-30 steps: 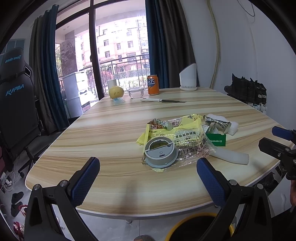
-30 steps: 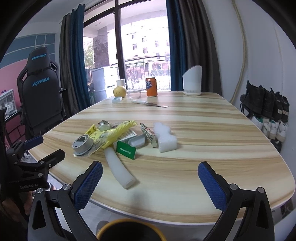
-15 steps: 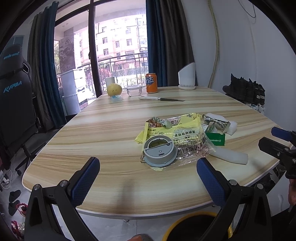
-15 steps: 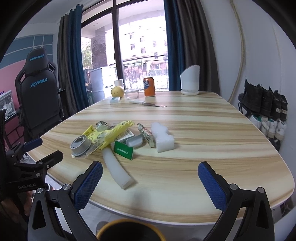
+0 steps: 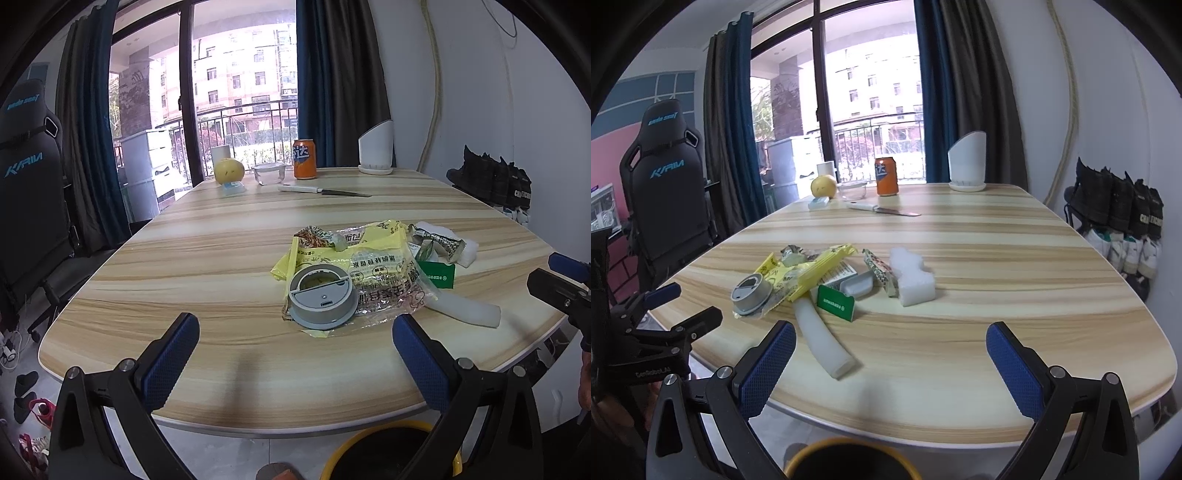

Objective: Collect trash
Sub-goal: 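Move the left tool toward the grey tape roll on the yellow bag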

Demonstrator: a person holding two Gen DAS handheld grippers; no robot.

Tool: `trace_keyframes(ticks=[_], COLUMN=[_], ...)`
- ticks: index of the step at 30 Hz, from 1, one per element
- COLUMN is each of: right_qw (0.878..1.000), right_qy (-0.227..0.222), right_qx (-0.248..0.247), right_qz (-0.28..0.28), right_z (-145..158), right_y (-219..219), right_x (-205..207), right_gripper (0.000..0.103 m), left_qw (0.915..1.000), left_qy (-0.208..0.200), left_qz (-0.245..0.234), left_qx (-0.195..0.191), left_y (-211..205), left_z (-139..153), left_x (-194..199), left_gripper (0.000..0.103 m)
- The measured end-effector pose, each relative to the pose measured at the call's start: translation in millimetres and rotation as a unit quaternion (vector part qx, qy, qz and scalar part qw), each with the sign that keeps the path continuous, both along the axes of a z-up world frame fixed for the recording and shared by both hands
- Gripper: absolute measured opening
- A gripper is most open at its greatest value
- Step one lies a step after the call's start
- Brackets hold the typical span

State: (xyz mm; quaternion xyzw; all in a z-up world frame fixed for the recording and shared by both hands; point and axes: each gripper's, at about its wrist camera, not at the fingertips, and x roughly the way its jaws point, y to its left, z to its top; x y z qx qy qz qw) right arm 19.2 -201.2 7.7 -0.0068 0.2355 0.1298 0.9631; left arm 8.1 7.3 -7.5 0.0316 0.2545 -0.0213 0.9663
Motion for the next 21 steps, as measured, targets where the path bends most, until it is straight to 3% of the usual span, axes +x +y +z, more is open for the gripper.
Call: trace_keyframes(ticks=[21], right_qw=[1.000], right_qy=[0.006], right_qx=[0.008], right_qz=[-0.008], right_z=[-2], right_y=[-1], right_x=[0], right_gripper=[0.103], left_qw=[0.9996], left_qy=[0.014], left_qz=[-0.011], left_qx=[-0.020], left_y=[6], left_z=[3], left_x=[15], left_gripper=[0.102])
